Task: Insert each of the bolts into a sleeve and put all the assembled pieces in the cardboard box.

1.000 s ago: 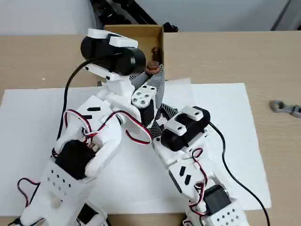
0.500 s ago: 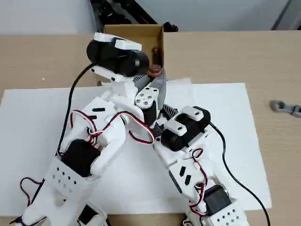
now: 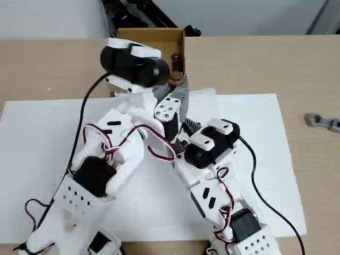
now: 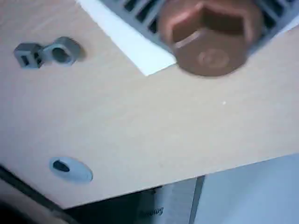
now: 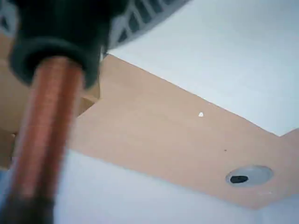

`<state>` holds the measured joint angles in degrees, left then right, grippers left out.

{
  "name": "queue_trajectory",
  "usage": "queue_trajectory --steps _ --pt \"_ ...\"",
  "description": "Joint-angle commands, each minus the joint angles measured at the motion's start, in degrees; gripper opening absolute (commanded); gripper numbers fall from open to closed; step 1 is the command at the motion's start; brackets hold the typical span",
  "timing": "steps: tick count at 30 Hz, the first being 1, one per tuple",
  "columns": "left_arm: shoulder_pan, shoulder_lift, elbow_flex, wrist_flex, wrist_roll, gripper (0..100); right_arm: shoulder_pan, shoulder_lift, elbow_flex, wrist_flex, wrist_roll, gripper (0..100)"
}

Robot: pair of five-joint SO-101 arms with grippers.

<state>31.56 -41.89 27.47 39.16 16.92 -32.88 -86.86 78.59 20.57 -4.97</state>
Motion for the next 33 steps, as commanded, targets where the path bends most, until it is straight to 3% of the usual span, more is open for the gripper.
queue_trajectory --steps 1,33 --pt "-0.44 -0.26 0.04 -2.02 -0.79 1 0.31 0.13 -3.43 -1.01 -0.88 0.3" --pt "-0.09 -0.7 4.0 -1.76 -2.73 1 0.31 0.13 -3.25 -1.01 -0.7 0.3"
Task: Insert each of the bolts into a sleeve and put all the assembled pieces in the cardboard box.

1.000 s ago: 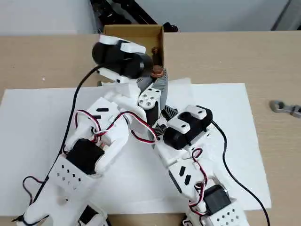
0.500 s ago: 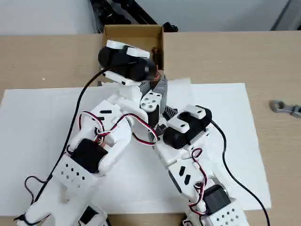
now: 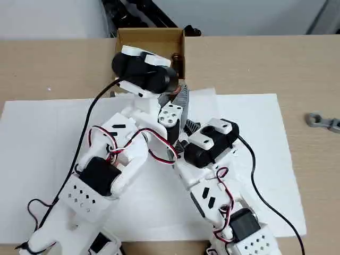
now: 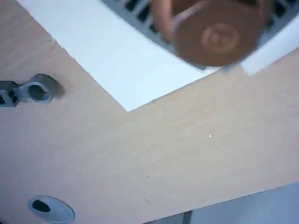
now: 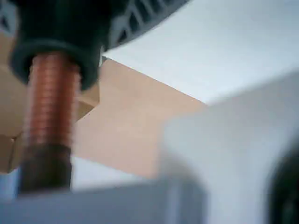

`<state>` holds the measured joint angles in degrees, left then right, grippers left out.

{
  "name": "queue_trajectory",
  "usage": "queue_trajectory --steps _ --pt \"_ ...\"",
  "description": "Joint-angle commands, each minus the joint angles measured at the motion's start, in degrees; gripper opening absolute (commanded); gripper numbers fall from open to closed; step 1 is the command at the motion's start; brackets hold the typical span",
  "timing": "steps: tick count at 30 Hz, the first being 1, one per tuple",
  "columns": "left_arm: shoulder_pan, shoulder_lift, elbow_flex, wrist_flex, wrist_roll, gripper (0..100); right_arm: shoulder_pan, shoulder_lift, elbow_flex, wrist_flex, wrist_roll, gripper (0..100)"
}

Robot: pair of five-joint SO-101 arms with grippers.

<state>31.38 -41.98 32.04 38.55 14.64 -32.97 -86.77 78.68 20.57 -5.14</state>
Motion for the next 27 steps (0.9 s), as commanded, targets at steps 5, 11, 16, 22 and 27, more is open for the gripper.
queue_trajectory --steps 5,11,16,22,27 --pt "0.09 -0.62 -0.57 -1.14 -0.26 4 0.4 0.04 -3.34 -1.01 -0.53 0.3" --pt "0.09 -0.18 -3.82 3.78 -0.18 7 0.4 0.04 -3.34 -1.01 -0.53 0.3" --pt "0.09 -0.35 -5.41 5.36 -0.18 7 0.4 0.13 -3.25 -1.01 -0.53 0.3" --pt "0.0 -0.44 -6.9 9.49 -0.09 11 0.4 0.13 -3.25 -1.01 -0.53 0.3" --pt "0.0 -0.18 -12.88 18.29 0.0 14 0.4 0.13 -3.25 -0.92 -0.53 0.3"
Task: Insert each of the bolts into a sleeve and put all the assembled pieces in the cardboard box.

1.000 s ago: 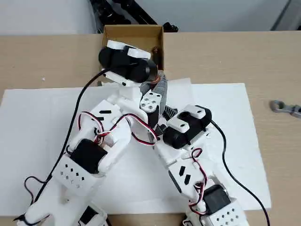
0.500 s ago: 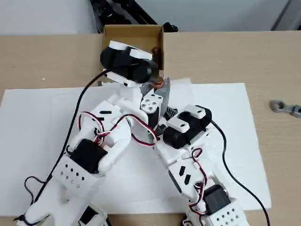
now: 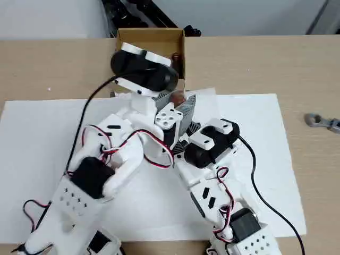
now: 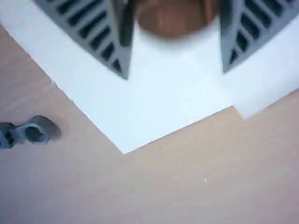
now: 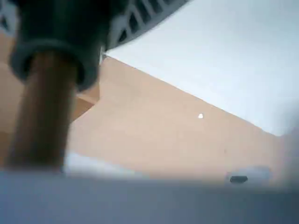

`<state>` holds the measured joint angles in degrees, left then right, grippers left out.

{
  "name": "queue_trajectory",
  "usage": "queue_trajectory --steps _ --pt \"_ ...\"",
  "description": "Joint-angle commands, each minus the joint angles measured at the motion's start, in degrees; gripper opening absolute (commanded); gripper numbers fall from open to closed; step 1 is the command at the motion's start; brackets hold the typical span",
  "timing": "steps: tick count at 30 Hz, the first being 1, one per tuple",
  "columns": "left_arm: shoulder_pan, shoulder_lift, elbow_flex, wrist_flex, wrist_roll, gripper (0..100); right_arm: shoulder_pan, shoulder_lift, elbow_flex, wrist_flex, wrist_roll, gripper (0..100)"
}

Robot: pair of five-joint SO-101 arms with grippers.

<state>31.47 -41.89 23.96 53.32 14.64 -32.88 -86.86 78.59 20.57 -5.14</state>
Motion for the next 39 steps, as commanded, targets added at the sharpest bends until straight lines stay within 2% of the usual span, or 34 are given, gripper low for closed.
queue_trajectory --steps 1,9,14,18,27,32,39 --pt "-0.09 -0.26 -5.58 4.75 0.0 15 0.31 0.22 -3.16 -0.92 -0.53 0.3" --pt "-0.7 -0.35 -9.89 7.3 -0.18 15 0.4 0.22 -3.52 -0.92 -0.44 0.3" --pt "-7.12 -0.62 -12.26 4.22 -1.41 4 0.4 3.65 -8.79 1.71 1.85 0.3" --pt "-13.8 -0.7 -12.26 4.48 -8.0 1 0.48 12.09 -17.32 2.86 1.85 0.3" --pt "-24.88 -0.79 -12.26 14.33 -8.35 1 3.65 35.47 -37.36 -0.66 2.02 0.3" --pt "-30.77 -1.05 -12.35 18.9 -8.97 1 5.32 48.84 -50.37 -0.66 5.1 0.3" --pt "-32.44 -7.38 -10.77 22.42 -13.98 1 5.49 67.47 -66.64 -0.75 5.1 0.3"
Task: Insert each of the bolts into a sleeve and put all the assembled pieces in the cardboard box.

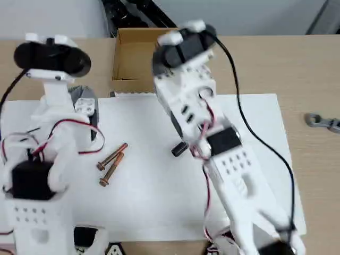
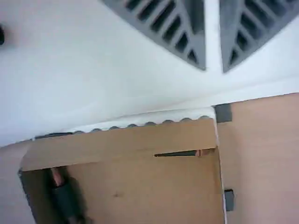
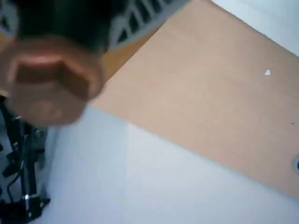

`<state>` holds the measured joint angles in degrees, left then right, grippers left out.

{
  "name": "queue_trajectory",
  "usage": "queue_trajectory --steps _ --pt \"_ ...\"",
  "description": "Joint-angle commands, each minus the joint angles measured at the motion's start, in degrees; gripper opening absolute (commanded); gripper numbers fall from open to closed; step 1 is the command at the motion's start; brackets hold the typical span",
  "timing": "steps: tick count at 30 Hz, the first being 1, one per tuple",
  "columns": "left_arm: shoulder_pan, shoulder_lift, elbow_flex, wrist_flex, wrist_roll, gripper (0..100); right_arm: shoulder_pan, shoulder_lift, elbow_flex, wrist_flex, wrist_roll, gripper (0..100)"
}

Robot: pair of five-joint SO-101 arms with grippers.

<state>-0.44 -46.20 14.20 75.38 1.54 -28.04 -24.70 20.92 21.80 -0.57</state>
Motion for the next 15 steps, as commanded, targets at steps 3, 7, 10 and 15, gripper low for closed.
queue_trajectory --steps 3,7,10,15 --pt "-0.53 -6.86 2.95 0.18 -1.23 1 1.98 13.93 -15.91 -2.59 0.18 0.3" --pt "-0.53 -12.92 8.75 0.18 -1.23 1 4.62 24.84 -24.0 -7.87 0.18 0.3" --pt "-0.53 -17.41 13.49 0.18 -1.23 1 4.97 31.96 -30.24 -8.66 0.26 0.3" --pt "-0.53 -22.15 18.86 -0.09 -1.23 1 4.97 43.38 -38.86 -10.33 0.26 0.3"
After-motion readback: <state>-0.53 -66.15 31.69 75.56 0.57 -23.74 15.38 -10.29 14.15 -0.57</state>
